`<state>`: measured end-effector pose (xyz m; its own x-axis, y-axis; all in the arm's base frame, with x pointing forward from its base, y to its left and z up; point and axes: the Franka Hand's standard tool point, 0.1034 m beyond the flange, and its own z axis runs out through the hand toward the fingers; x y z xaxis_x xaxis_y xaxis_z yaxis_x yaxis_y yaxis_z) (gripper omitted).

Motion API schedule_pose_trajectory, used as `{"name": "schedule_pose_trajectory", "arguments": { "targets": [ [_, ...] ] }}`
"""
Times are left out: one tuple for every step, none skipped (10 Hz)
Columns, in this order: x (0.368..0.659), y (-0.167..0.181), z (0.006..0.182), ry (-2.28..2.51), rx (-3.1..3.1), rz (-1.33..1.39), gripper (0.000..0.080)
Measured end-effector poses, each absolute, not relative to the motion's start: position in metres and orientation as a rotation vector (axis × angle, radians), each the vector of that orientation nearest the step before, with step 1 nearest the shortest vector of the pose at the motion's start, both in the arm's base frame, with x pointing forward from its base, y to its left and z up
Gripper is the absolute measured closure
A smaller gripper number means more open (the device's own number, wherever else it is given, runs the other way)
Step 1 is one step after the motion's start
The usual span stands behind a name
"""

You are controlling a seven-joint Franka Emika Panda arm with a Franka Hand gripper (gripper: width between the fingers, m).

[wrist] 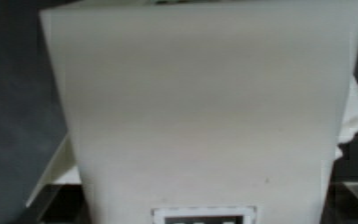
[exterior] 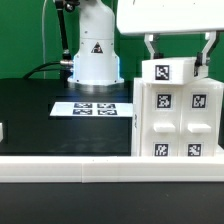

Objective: Assemble cabinet

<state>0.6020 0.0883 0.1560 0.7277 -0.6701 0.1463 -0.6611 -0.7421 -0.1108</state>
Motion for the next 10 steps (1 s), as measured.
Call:
{"name": "schedule_pose_trajectory", "arguments": {
  "targets": [
    [0.5994, 0.0906, 0.1555, 1.206, -2.83, -0.256, 0.0242],
    [0.5986, 0.0914, 0.1554, 1.387, -2.734, -0.242, 0.0242],
    [0.598, 0.0926, 0.1555, 1.553, -2.635, -0.232, 0.0242],
    [0.5979, 0.0926, 0.1554, 1.666, -2.561, -0.226, 0.0242],
    [0.5985, 0.0929, 0.1554, 1.754, -2.496, -0.218, 0.0242],
    [0.5988, 0.0924, 0.1553, 1.845, -2.424, -0.208, 0.0242],
    [0.5994, 0.0928, 0.1553, 1.917, -2.366, -0.197, 0.0242],
    [0.6002, 0.0931, 0.1554, 2.008, -2.286, -0.179, 0.0242],
    [0.6012, 0.0941, 0.1557, 2.089, -2.211, -0.171, 0.0242],
    [0.6012, 0.0947, 0.156, 2.199, -2.088, -0.152, 0.0242]
  ]
}}
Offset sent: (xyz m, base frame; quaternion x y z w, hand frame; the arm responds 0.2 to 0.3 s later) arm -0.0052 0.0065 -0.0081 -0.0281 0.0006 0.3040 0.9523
